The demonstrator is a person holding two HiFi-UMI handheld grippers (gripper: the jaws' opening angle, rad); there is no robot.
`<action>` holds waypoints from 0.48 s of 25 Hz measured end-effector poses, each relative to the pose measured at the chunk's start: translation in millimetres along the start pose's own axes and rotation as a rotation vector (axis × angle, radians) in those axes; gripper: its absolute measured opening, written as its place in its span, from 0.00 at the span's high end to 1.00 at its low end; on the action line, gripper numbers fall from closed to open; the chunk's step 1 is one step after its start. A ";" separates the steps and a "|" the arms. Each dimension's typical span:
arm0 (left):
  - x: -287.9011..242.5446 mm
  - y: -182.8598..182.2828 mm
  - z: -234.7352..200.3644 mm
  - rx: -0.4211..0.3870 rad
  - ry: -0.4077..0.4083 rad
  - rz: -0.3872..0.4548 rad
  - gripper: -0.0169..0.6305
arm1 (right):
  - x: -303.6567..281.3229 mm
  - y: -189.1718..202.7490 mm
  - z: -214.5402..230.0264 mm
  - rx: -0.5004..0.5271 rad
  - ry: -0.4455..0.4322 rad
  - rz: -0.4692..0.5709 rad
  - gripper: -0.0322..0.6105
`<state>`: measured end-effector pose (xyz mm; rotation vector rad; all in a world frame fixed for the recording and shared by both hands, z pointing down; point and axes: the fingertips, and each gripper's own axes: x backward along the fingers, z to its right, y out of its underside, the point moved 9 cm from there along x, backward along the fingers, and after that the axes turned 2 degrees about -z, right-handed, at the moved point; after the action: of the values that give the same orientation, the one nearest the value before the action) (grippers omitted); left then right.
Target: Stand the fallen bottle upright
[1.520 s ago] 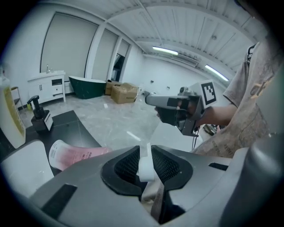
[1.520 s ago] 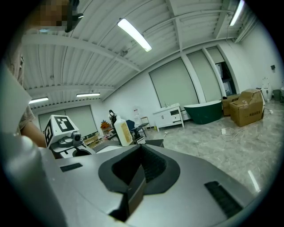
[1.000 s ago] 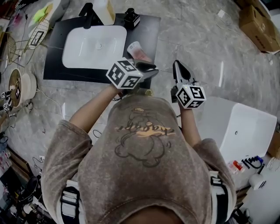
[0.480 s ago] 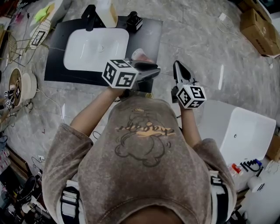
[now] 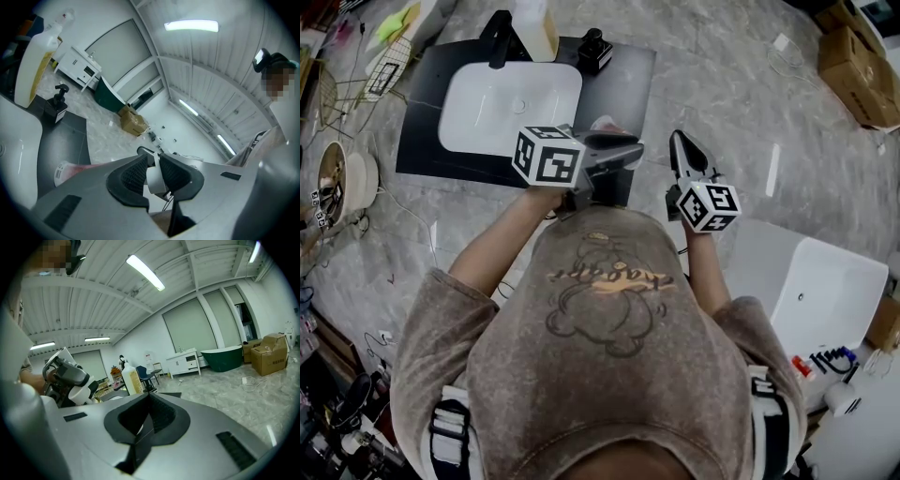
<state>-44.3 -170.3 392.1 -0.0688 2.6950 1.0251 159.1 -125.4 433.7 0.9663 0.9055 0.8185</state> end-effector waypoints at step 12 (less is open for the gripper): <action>17.0 -19.8 -21.6 0.129 0.072 0.078 0.83 | -32.0 -9.6 -1.4 0.014 -0.030 -0.016 0.95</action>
<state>-62.8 -198.6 390.5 0.0239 2.8426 0.8837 146.8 -156.5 432.7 0.9799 0.8930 0.7831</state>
